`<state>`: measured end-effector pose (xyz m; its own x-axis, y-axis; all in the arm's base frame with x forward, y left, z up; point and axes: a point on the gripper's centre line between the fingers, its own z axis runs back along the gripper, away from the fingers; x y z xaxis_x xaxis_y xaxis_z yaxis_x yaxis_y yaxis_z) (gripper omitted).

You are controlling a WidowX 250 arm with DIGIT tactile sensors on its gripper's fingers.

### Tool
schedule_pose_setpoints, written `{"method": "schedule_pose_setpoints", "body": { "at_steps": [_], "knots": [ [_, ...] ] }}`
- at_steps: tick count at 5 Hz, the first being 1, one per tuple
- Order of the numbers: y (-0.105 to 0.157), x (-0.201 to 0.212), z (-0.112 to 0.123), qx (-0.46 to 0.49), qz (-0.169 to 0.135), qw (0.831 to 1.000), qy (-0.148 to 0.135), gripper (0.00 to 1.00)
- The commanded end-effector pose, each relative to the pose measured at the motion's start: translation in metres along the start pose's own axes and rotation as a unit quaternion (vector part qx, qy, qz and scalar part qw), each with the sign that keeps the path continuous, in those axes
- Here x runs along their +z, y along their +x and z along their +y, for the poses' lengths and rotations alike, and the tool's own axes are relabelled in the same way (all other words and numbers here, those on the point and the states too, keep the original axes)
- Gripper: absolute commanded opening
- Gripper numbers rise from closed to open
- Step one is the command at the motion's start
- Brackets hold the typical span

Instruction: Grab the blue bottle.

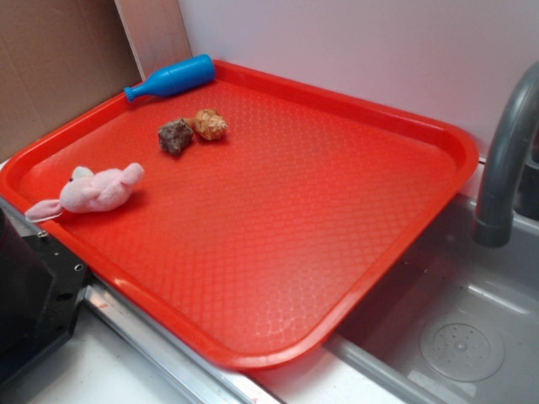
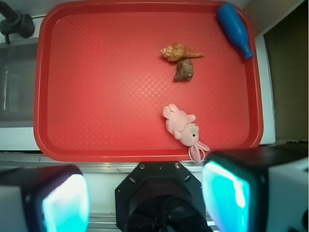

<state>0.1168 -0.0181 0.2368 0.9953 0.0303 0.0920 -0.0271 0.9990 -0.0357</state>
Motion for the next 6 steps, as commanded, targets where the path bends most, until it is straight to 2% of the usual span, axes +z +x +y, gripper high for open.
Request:
{"method": "schedule_pose_setpoints", "body": {
  "at_steps": [1, 2, 3, 4, 6],
  "knots": [
    [0.000, 0.000, 0.000, 0.000, 0.000, 1.000, 0.000, 1.00],
    [0.042, -0.049, 0.029, -0.031, 0.001, 0.997, 0.065, 1.00],
    [0.074, -0.072, 0.052, -0.080, -0.030, 0.995, 0.059, 1.00],
    [0.103, -0.094, 0.092, -0.102, -0.030, 0.989, 0.107, 1.00],
    [0.103, -0.094, 0.092, -0.102, -0.030, 0.989, 0.107, 1.00]
  ]
}}
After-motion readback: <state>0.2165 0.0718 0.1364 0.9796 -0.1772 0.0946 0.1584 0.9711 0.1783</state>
